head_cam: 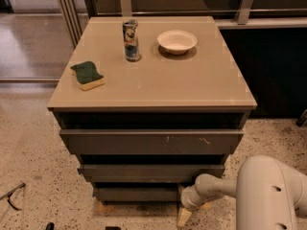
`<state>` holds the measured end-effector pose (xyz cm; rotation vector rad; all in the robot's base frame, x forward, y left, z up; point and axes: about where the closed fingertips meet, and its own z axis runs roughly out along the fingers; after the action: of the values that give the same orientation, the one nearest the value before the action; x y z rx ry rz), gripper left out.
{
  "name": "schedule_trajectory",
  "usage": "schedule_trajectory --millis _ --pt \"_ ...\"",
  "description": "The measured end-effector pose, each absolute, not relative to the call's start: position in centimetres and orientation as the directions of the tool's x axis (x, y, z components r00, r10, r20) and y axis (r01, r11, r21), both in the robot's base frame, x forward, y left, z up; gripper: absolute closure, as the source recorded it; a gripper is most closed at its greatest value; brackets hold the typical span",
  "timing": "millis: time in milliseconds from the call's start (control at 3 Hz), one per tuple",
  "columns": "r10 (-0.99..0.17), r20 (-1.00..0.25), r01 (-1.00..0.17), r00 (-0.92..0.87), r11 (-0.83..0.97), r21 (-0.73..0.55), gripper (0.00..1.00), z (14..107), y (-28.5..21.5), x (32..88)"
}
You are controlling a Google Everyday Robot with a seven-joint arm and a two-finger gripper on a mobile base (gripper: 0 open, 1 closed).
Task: Open bottom drawer
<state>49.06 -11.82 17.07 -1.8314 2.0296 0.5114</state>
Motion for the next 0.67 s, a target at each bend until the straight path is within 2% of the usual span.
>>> schedule_trajectory --millis 667 --pt "-0.872 -0.470 -0.989 -0.138 0.099 0.107 0.00 17.7 -11.1 47.3"
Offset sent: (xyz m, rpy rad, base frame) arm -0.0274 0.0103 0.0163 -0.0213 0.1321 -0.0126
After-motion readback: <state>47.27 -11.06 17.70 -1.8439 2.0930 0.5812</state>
